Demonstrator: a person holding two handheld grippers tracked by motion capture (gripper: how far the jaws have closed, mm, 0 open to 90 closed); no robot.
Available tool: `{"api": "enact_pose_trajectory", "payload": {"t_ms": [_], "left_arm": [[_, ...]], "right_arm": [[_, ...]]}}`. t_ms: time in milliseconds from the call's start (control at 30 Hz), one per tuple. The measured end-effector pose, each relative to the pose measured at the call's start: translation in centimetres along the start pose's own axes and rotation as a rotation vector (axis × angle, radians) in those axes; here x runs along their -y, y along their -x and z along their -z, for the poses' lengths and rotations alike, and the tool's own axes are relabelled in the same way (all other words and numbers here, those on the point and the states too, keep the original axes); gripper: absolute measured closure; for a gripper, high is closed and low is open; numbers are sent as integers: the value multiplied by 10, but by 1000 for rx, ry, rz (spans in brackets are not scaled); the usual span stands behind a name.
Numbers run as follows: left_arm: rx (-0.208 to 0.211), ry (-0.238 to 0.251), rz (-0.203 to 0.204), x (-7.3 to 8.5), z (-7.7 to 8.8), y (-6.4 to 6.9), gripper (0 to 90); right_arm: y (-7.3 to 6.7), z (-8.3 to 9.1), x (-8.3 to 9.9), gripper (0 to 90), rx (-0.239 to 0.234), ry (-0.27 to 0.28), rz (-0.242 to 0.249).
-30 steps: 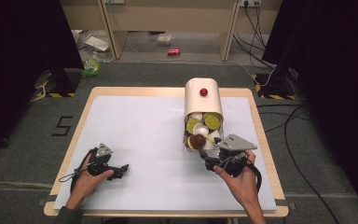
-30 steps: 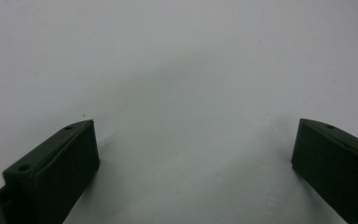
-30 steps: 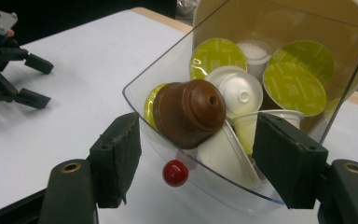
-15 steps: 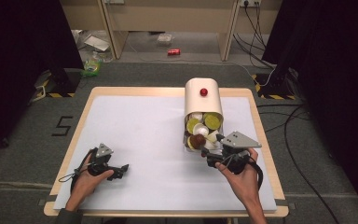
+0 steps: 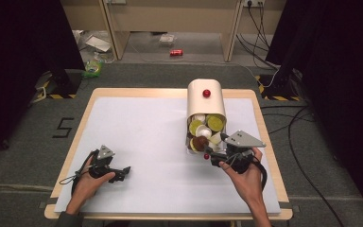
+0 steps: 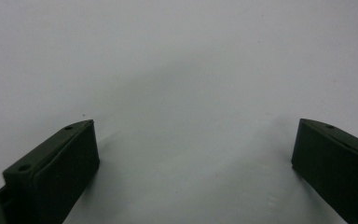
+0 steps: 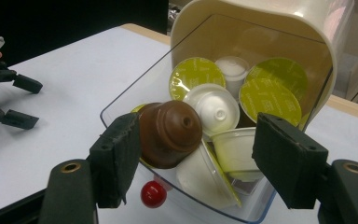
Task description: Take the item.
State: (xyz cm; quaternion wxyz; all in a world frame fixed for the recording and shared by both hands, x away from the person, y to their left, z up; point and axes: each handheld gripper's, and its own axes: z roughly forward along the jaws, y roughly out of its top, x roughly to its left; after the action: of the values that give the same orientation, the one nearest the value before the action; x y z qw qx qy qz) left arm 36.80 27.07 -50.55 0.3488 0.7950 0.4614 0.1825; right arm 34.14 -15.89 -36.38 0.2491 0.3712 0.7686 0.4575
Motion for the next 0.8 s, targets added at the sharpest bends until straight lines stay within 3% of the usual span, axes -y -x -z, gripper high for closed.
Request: {"api": "enact_pose_trajectory", "payload": {"t_ms": [333, 500, 800], "left_arm": [[1, 1, 1, 0, 0, 0, 0], [2, 2, 2, 0, 0, 0, 0], [2, 2, 2, 0, 0, 0, 0]], "right_arm": [[0, -14, -12, 335, -31, 11, -12], [-6, -23, -17, 341, -62, -14, -15], [-8, -33, -18, 357, -76, -63, -43]]}}
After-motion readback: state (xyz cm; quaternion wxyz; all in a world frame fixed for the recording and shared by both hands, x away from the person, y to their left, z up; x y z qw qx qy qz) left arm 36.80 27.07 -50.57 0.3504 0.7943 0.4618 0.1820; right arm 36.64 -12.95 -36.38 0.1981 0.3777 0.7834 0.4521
